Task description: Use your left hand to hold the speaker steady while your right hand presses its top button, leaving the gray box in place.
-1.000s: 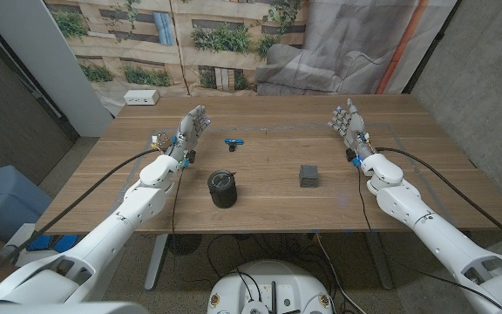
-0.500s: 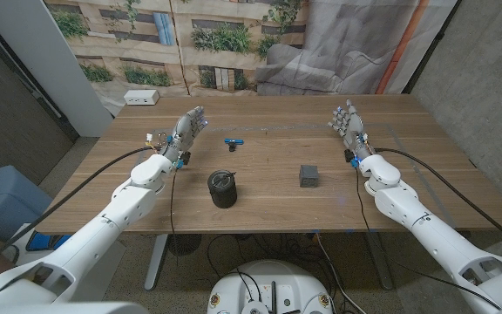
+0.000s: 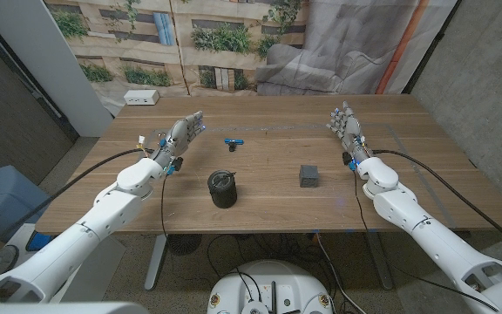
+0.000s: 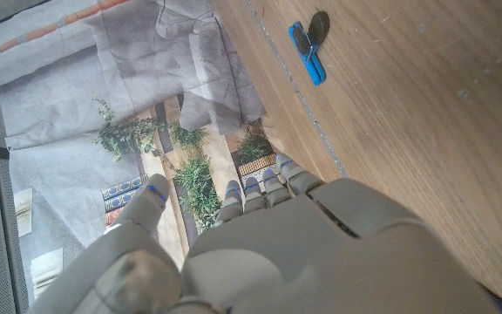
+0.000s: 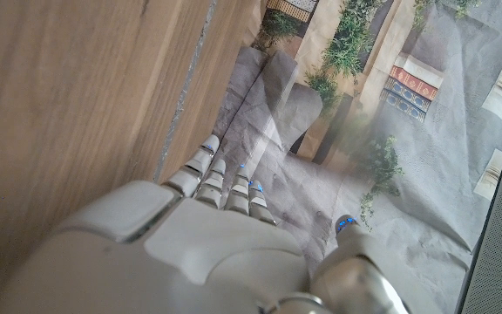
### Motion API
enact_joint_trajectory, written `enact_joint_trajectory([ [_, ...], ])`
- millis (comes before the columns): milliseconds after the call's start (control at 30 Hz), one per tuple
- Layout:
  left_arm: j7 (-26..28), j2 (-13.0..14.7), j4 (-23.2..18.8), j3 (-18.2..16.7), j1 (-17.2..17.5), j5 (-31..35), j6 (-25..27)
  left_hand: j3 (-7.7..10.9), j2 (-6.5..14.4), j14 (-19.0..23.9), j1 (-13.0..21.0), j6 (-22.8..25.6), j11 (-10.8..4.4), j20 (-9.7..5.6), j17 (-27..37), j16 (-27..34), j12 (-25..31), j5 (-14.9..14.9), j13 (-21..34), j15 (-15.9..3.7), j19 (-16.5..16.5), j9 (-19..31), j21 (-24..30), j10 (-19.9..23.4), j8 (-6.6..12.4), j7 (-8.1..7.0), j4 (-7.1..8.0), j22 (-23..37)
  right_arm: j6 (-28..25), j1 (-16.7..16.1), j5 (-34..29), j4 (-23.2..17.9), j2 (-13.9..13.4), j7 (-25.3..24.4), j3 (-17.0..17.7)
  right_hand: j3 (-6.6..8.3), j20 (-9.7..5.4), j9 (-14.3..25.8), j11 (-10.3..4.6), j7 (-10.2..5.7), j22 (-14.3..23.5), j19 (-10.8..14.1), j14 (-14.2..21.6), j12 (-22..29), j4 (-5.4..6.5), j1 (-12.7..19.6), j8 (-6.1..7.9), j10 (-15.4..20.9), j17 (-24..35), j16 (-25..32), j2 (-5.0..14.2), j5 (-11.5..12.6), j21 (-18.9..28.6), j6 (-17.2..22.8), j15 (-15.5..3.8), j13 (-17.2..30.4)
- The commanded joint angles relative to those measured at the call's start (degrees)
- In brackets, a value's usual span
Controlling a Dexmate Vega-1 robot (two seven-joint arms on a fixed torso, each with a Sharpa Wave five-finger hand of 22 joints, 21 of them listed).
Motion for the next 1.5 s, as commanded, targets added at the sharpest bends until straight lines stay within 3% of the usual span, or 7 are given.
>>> enact_joint_trajectory([
  [33,2.65,4.41,-7.26,-2.12,5.14,2.05,0.44,0.2,-0.94,0.98,1.66,0.57,-1.08,-2.57,0.3,0.16,0.06,0.0,0.07,-1.92,0.67,0.11,-0.12,0.81,0.74,-1.01,-2.56,0.15,0.48,-0.13,-1.17,-0.72,-0.96,0.61,-0.29,0.06,-0.21,0.11,-0.31,-0.05,0.1,0.32,-0.53,0.26,-0.27,-0.23,0.12,-0.29,-0.13,0.31,0.22,0.26,-0.22,-0.26,-0.1,-0.05],
  [300,2.21,8.08,-11.02,-3.78,8.3,2.28,1.79,0.42,-1.55,2.15,3.76,1.84,-2.04,-2.97,0.31,0.29,0.2,0.13,0.08,-2.77,1.33,0.13,-0.02,2.21,1.23,-1.64,-5.6,0.15,-0.84,-0.17,-1.33,-1.48,-1.19,0.55,-0.68,0.11,-0.35,0.09,-0.4,-0.1,0.11,0.39,-0.64,0.26,-0.42,-0.14,0.1,-0.52,-0.5,0.35,0.31,0.31,-0.71,-0.42,-0.32,-0.34],
  [467,0.84,10.25,-11.76,-5.01,9.64,2.45,1.36,0.46,-1.89,2.88,4.95,2.39,-2.7,-3.06,0.32,0.37,0.31,0.16,0.09,-3.33,2.07,0.14,0.13,3.17,1.43,-2.29,-6.49,0.14,-1.22,-0.45,-2.24,-2.15,-0.68,-1.18,-0.99,0.14,-0.49,0.09,-0.51,-0.12,0.11,0.42,-0.64,0.25,-0.47,-0.1,0.1,-0.62,-0.64,0.38,0.36,0.33,-0.9,-0.46,-0.39,-0.45],
  [733,-2.4,12.89,-11.99,-7.19,11.41,1.61,-0.43,0.34,-2.7,2.46,6.45,2.01,-3.17,-3.69,0.34,-0.01,-0.1,0.13,0.11,-3.62,2.4,0.16,0.02,2.92,1.28,-2.95,-6.97,0.13,-2.03,-1.16,-3.87,-3.7,0.13,-4.88,-1.17,0.23,-0.6,0.08,-0.56,-0.09,0.11,0.55,-0.63,0.28,-0.6,0.01,0.04,-0.68,-0.94,0.43,0.48,0.37,-1.26,-0.71,-0.46,-0.65],
  [1367,-9.3,21.07,-15.91,-13.35,20.9,0.53,-1.73,-0.03,-4.78,0.96,9.46,0.34,-3.49,-5.14,0.39,-0.33,-0.77,0.23,0.15,-4.2,1.46,0.19,-0.47,1.46,0.88,-3.74,-7.12,0.12,-5.47,-2.99,-7.55,-8.7,-1.22,-9.72,-1.37,0.38,-0.65,0.07,-0.54,-0.05,0.12,0.85,-0.74,0.24,-0.81,0.12,-0.08,-1.17,-1.55,0.49,0.71,0.41,-2.06,-1.41,-0.44,-1.03],
  [1500,-8.91,20.81,-16.21,-15.25,23.45,-0.13,-2.39,-0.11,-5.45,0.73,10.23,-0.01,-3.58,-6.15,0.41,-0.29,-0.76,0.3,0.16,-4.31,1.71,0.21,-0.34,1.32,0.87,-4.0,-7.13,0.11,-5.91,-3.0,-8.21,-9.17,-1.26,-9.98,-1.74,0.41,-0.61,0.07,-0.51,-0.02,0.12,0.91,-0.79,0.23,-0.87,0.15,-0.08,-1.3,-1.7,0.5,0.74,0.41,-2.26,-1.52,-0.35,-1.1],
])
